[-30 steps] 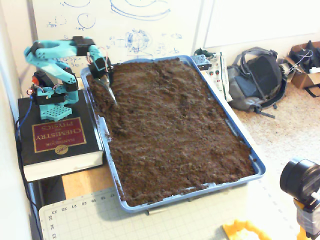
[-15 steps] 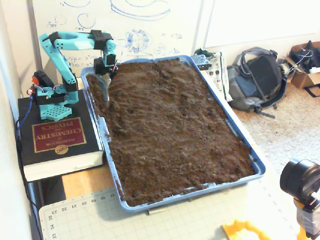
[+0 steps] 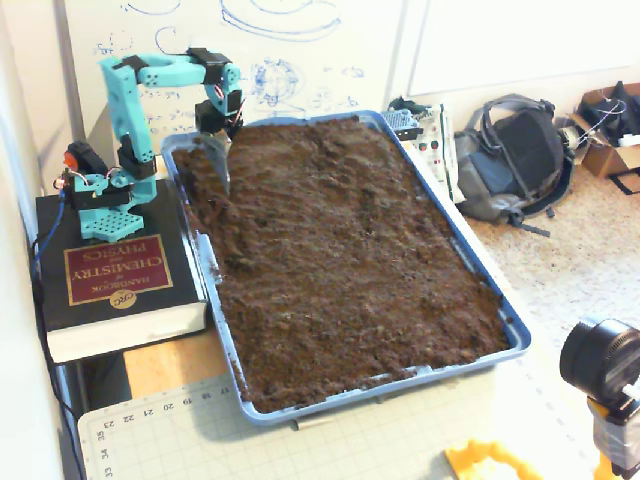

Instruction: Build a berm.

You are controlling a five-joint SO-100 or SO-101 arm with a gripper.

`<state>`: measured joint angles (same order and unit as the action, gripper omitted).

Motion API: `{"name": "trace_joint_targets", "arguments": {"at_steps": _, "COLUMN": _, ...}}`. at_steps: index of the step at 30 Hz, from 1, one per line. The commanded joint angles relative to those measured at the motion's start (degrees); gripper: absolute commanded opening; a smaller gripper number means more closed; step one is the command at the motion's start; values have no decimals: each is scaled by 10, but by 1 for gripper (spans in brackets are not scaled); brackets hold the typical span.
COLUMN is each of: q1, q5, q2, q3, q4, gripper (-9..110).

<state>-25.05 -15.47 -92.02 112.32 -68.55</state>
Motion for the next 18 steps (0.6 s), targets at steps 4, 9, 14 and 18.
{"name": "trace_joint_targets", "arguments": {"at_steps": 4, "q1": -69, "q5": -62, "q2": 64, "q3": -89, "q4": 24, "gripper": 0}}
{"name": "trace_joint_targets", "arguments": {"at_steps": 9, "q1": -81, "q5": -62, "q2": 132, "q3": -119, "q4": 25, "gripper": 0}}
{"name": "trace_joint_targets", "arguments": {"at_steps": 14, "q1": -104, "q5": -62, "q2": 186, "q3": -149, "q4": 30, "gripper": 0}}
{"name": "trace_joint_targets", "arguments": {"at_steps": 18, "q1": -113, "q5": -91, "q2": 218, "q3": -189, "q4": 31, "gripper": 0}}
